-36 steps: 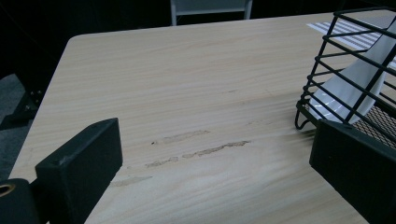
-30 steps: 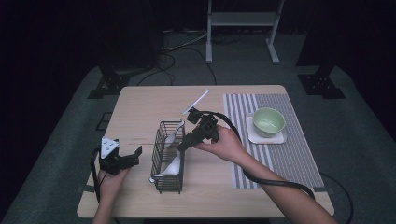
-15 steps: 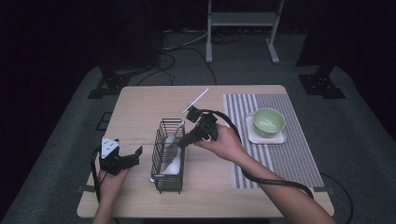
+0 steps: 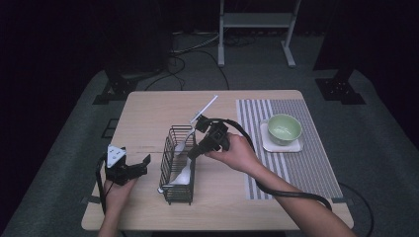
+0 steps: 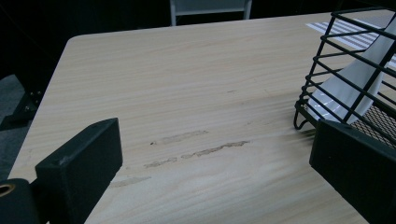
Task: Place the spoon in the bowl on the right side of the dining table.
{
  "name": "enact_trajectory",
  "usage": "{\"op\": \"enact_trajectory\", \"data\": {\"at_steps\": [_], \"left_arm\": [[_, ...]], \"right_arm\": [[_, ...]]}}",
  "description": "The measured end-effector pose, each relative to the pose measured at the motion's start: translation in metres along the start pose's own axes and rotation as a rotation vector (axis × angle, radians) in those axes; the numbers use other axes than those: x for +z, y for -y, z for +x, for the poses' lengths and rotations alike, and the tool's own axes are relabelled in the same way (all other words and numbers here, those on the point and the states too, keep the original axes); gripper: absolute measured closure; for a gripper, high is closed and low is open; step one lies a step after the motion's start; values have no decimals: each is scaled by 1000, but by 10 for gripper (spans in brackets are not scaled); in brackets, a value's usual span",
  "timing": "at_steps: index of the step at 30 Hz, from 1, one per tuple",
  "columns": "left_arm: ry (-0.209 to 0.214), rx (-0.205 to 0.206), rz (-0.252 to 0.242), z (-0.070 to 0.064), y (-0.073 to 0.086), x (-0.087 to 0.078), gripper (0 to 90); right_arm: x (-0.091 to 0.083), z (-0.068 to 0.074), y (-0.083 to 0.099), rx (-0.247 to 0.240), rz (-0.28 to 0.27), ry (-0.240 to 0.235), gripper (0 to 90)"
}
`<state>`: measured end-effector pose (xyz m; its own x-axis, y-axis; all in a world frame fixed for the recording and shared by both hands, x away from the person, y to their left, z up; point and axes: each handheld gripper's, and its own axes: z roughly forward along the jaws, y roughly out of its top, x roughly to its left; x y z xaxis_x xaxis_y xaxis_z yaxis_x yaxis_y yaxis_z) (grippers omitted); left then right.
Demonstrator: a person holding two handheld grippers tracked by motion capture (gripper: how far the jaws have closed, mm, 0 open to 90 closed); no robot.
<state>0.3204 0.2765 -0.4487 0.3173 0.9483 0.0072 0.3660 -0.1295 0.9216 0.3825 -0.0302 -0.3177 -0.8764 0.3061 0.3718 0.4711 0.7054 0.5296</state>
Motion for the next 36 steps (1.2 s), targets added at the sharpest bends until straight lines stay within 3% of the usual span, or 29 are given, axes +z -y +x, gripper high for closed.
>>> {"op": "enact_trajectory", "data": {"at_steps": [13,20,36], "left_arm": [[-2,-4,-3,0,0,0,15],[-2,2,-1,0,0,0,15],[-3,-1,-4,0,0,0,15]], "right_arm": [[-5,9,-3,-22,11,-9,853],[-21,14,-6,-28,-48,-23,855],[-47,21,-14,-10,-123,-73,855]]}}
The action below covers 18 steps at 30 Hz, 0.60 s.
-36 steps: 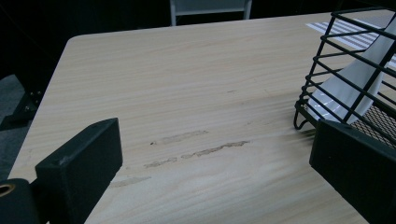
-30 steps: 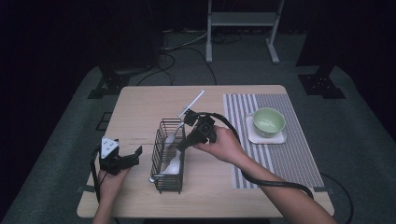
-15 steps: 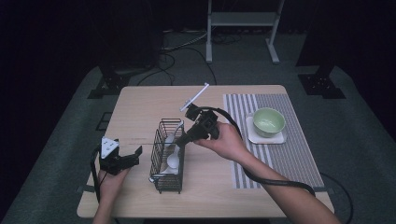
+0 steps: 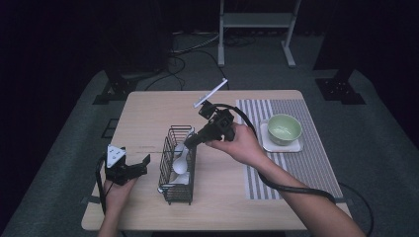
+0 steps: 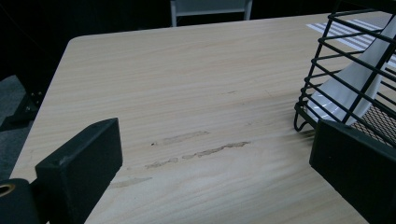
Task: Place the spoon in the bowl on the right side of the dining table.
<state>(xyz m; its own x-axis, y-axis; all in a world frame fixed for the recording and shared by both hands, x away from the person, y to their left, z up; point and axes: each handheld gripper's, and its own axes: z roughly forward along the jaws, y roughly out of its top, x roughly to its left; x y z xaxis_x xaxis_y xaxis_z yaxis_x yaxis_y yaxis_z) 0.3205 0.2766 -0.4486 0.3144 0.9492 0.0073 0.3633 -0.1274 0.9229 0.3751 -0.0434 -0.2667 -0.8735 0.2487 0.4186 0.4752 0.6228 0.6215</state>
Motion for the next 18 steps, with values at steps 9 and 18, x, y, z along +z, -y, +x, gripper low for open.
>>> {"op": "enact_trajectory", "data": {"at_steps": [9,18], "left_arm": [[0,4,1,0,0,0,15],[-2,3,1,0,0,0,15]], "right_arm": [[-17,4,-3,4,-47,-29,855],[-24,1,-2,24,-77,-75,855]]}}
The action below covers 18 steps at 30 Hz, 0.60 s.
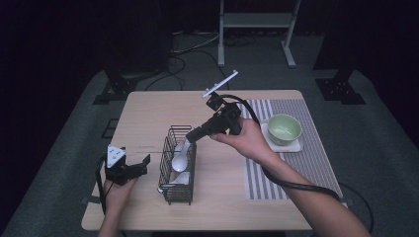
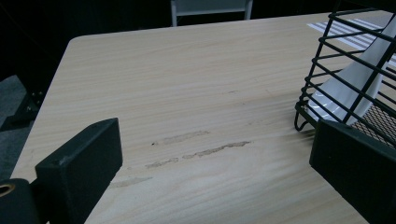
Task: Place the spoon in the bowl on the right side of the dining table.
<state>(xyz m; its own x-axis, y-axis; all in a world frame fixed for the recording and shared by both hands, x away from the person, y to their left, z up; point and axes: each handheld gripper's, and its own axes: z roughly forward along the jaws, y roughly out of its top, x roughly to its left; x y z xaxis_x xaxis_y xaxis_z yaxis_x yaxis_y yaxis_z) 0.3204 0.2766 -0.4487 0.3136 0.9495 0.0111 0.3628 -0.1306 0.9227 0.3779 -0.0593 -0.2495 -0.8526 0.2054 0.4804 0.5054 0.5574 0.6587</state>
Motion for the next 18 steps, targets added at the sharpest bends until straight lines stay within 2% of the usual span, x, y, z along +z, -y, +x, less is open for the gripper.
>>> {"op": "enact_trajectory", "data": {"at_steps": [12,17,18], "left_arm": [[-3,-2,-1,1,0,-1,15],[-4,-2,-1,0,0,-1,15],[-4,-1,2,0,0,0,15]], "right_arm": [[-10,-1,3,10,-9,-8,856],[-21,0,6,17,-17,5,856],[-27,1,7,18,-23,12,856]]}}
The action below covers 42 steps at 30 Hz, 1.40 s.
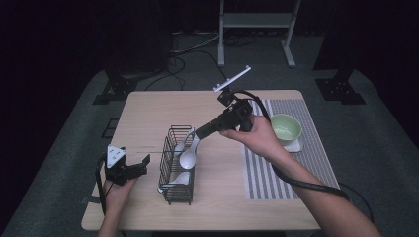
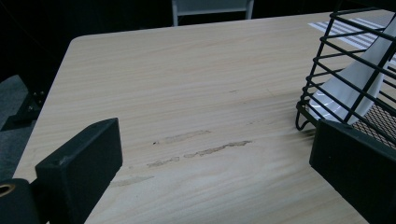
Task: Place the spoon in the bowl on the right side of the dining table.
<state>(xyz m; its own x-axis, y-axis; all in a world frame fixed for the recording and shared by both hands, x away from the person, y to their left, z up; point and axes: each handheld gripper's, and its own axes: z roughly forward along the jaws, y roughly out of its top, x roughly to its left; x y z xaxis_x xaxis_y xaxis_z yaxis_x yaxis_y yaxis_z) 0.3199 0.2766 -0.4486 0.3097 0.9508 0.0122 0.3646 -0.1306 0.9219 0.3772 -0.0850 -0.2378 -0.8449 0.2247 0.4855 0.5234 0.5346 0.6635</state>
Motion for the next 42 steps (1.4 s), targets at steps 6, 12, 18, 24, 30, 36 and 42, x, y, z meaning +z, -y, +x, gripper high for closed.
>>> {"op": "enact_trajectory", "data": {"at_steps": [6,12,18,24,30,36,42], "left_arm": [[-1,-1,-1,0,0,0,15],[-1,-1,-1,0,0,0,15],[-2,1,2,0,0,0,15],[-2,0,1,0,0,0,15],[-2,4,5,0,0,0,15],[-3,5,5,0,0,0,15],[-3,8,5,-1,0,0,15]], "right_arm": [[-16,-2,6,11,-18,15,856],[-27,-9,15,34,-25,33,856],[-39,-15,24,61,-38,51,856],[-47,-19,31,71,-46,68,856],[-56,-24,38,87,-58,84,855],[-62,-28,44,97,-66,98,856],[-67,-31,47,103,-81,109,856]]}}
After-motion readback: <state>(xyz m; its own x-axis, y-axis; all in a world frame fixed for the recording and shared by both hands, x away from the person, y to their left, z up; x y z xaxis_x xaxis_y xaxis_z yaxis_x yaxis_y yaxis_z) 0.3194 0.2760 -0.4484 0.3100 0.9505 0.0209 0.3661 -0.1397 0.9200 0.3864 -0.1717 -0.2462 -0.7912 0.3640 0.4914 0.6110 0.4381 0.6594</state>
